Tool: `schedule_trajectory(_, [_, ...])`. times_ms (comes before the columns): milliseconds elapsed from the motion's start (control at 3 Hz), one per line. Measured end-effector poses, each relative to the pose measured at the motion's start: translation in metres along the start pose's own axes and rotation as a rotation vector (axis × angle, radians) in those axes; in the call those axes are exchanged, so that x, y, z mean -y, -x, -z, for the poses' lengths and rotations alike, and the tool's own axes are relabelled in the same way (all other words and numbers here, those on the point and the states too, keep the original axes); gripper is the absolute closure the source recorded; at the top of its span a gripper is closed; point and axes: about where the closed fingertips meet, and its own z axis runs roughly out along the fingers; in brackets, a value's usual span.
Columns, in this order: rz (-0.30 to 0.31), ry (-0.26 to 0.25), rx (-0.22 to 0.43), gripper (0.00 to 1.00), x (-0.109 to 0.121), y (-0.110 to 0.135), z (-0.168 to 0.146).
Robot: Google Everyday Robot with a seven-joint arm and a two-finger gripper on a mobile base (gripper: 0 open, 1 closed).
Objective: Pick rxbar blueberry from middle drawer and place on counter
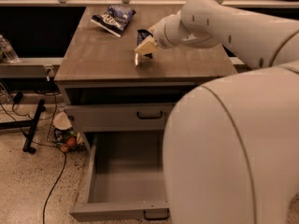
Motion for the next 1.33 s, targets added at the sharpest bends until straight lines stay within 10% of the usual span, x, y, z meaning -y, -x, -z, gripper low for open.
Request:
schedule_trajectory(667, [-0.036, 0.087, 0.0, 0.12, -0.024, -0.007, -0.026])
schedule_trajectory(1000, [-0.058, 0.11, 0.022, 0.0, -0.035, -0.007, -0.021])
schedule_trajectory(1333, [-0.074, 0.033, 0.159, 0.0, 0.008, 0.025, 0.04])
